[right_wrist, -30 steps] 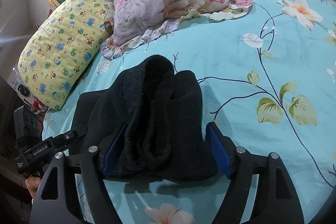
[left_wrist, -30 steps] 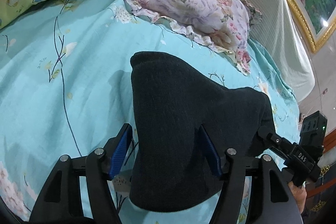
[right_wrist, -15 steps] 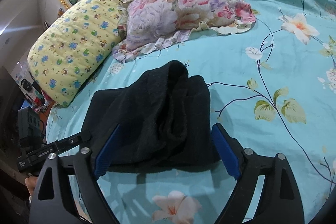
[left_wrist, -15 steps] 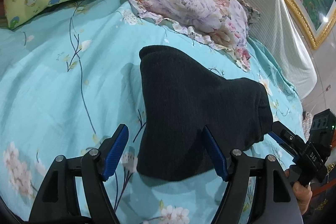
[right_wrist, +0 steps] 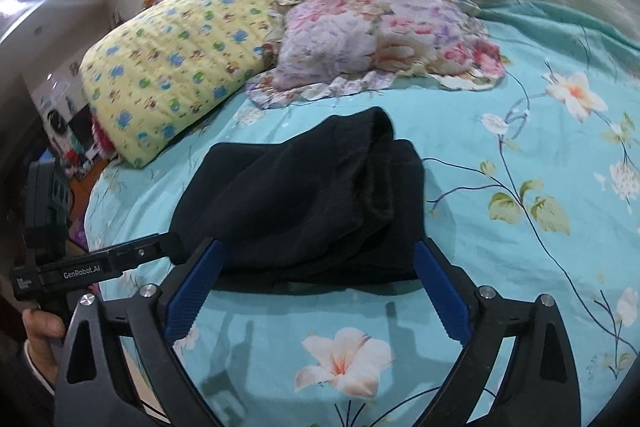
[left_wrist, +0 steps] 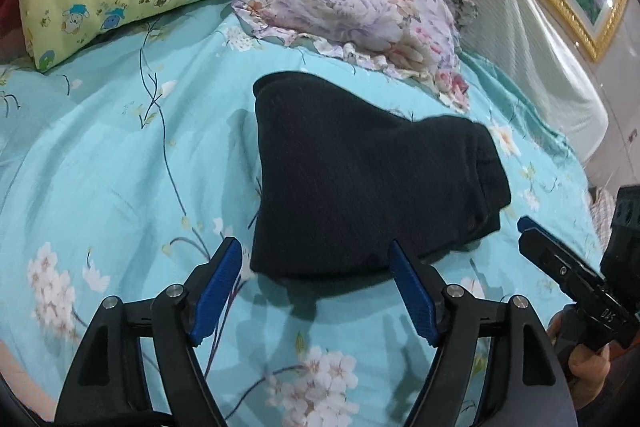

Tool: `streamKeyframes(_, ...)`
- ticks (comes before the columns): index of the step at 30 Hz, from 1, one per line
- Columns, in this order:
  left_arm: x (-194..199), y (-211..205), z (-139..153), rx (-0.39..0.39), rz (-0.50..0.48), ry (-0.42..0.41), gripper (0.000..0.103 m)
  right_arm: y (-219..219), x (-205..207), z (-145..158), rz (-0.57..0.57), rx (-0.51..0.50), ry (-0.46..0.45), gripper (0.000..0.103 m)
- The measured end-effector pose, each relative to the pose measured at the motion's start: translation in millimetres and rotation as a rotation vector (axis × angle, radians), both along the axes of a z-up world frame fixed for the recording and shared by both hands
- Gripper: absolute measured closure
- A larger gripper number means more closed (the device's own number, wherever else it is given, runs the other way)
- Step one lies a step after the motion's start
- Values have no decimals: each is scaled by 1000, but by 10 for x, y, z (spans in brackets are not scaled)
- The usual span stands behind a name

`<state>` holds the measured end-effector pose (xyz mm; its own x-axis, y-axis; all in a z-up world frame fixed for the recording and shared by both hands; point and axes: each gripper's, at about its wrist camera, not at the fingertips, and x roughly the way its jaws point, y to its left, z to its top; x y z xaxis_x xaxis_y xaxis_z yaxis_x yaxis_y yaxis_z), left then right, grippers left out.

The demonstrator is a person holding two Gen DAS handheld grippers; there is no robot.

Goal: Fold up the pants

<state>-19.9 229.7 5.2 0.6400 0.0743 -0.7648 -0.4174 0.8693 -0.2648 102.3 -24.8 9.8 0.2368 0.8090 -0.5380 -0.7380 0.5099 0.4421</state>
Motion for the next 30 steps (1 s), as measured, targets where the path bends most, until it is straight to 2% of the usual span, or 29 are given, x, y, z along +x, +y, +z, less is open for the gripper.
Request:
streamKeyframes(8, -92, -122, -64, 23, 0, 39, 24, 99, -204, -30, 71, -60, -69, 6)
streamKeyframes(16, -144, -348, -21, 173, 13, 55, 22, 134, -253, -90, 111, -97, -93, 6)
streamKeyframes(22, -140, -474, -98, 271, 9, 83, 20, 174, -297, -130, 152, -125, -120, 6)
streamKeyframes(30, -131, -476, -139, 312, 30, 77, 19, 220, -269, -192, 161, -140, -120, 5)
